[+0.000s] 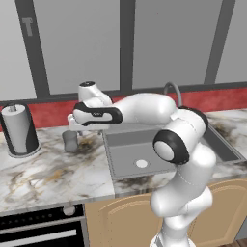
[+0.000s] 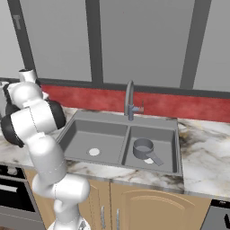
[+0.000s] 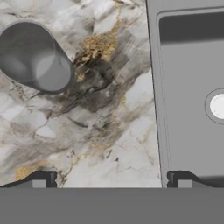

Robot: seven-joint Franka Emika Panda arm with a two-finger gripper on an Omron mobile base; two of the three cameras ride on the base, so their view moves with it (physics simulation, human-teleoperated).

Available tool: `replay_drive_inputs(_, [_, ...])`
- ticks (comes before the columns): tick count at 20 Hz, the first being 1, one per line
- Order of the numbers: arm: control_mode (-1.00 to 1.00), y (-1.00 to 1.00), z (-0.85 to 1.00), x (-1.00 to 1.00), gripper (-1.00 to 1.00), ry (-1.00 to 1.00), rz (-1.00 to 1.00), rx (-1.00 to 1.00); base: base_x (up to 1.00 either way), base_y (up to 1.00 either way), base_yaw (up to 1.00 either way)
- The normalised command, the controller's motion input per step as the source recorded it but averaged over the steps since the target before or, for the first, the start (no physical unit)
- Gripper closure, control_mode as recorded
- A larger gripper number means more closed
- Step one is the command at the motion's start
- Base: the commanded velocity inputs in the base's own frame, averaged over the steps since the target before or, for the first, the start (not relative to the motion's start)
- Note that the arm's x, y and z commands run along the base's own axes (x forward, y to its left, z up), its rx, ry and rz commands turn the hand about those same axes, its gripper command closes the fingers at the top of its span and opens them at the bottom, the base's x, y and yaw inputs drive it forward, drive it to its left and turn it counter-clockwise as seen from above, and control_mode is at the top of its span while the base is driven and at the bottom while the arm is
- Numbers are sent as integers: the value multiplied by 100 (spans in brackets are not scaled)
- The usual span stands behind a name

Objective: Move any existing items from the left basin to the right basin for drying. Then move the glass cup from the counter to the left basin of the sink for washing.

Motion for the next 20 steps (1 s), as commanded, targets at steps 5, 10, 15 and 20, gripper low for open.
replay_drive_inputs(5, [-100,11,-10,21,-100,-1,0,0,0,0,0])
replay_drive_inputs(10, [-100,9,-14,18,-100,-3,0,0,0,0,0])
replay_drive_inputs(15, [-100,6,-10,12,-100,-4,0,0,0,0,0])
replay_drive_inputs(20, [-100,5,-3,11,-100,-3,0,0,0,0,0])
